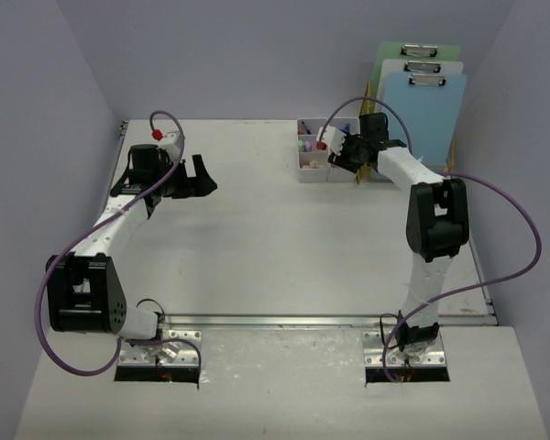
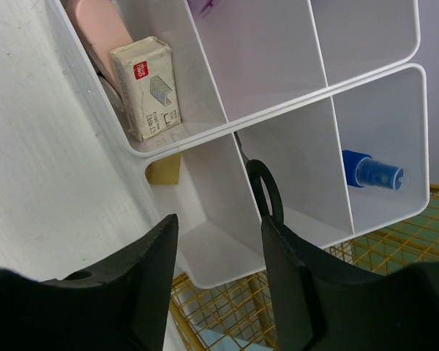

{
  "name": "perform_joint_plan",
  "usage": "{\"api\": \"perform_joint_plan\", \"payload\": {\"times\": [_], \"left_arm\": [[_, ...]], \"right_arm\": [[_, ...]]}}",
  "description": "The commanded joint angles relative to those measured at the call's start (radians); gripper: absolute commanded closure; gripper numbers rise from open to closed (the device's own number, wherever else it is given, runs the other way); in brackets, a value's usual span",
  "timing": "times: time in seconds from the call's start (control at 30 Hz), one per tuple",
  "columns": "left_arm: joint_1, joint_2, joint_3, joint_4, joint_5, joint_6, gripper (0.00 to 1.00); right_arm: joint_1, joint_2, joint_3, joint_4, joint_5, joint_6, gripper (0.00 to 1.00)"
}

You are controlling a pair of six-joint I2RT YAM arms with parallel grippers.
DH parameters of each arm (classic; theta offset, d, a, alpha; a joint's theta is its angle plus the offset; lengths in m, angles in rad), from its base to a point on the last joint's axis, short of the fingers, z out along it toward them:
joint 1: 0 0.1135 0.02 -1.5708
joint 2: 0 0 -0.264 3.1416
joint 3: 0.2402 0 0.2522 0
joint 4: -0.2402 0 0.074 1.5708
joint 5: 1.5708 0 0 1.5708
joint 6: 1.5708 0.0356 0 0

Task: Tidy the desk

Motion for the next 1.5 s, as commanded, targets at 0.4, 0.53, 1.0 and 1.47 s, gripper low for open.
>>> {"api": "perform_joint_plan", "payload": {"times": [0.4, 0.53, 1.0, 1.47], "left_arm": [[0.007, -0.074, 0.139, -0.121, -0.217, 0.170, 0.00], [0.008, -0.090, 0.090, -0.135, -0.241, 0.205, 0.00], [0.008, -0.306, -0.132, -0.089, -0.295, 0.288, 0.00], [0.007, -0.448, -0.176, -0.122, -0.374, 0.301, 0.00]], "right_arm": [[0.019, -0.455, 0.008, -0.175, 0.022, 0.624, 0.01], [0.019, -0.661, -0.252, -0.155, 0.107, 0.817, 0.01], [-0.062, -1.205, -0.938, -0.080, 0.272, 1.056, 0.01], [-0.106, -1.238, -0.958, -0.027, 0.278, 1.093, 0.01]]}}
